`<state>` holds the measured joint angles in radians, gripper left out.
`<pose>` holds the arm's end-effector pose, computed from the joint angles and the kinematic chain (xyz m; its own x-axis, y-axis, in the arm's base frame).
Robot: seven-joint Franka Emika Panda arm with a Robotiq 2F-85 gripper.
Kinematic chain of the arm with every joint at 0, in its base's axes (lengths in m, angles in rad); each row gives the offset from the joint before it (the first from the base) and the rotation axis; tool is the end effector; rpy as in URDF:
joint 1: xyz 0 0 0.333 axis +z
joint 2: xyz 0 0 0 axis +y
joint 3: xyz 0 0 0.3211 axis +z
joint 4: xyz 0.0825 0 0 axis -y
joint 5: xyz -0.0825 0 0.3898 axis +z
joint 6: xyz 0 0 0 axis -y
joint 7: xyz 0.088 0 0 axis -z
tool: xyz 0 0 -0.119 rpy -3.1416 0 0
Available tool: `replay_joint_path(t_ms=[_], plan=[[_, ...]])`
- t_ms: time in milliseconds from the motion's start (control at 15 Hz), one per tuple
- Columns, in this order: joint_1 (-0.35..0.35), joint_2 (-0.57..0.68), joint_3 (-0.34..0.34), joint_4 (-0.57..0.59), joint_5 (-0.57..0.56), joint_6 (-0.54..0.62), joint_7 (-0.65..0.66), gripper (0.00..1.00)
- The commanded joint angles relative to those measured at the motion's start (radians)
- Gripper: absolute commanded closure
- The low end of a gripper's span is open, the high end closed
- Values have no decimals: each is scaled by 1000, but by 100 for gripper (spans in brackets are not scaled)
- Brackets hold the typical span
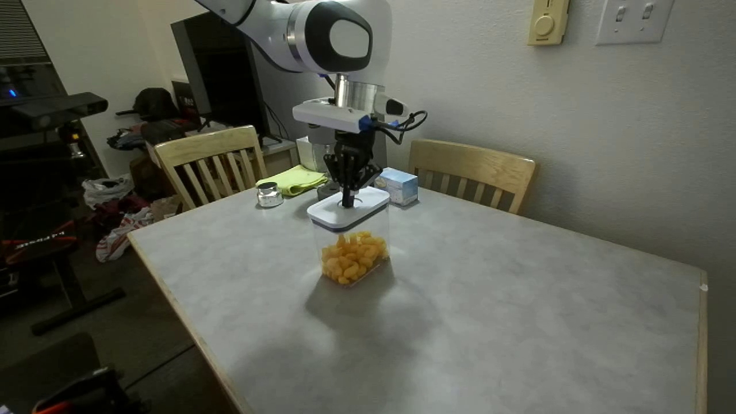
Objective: Press the button on the white lid, pick the lid and put it on the table
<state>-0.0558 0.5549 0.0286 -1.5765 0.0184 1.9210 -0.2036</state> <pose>0.6742 -0.0191 0.2905 0.9655 0.1687 -0.1983 0.1572 -0.9849 -0.0722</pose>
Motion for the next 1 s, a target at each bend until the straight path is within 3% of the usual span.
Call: replay_joint_path(t_ms=[0, 67, 133, 267, 333, 400, 600, 933], plan=[[1, 0, -2, 2, 1, -2, 0, 99], [1, 0, -2, 2, 1, -2, 0, 99], [1, 0, -2, 2, 1, -2, 0, 74], [-2, 7, 4, 12, 16, 25, -4, 68], [-4, 15, 7, 20, 23, 26, -7, 60], [-2, 19, 6, 26, 21, 38, -7, 90], [-5, 10, 14, 36, 34, 64, -18, 100], [-7, -23, 34, 67, 55, 102, -47, 100]])
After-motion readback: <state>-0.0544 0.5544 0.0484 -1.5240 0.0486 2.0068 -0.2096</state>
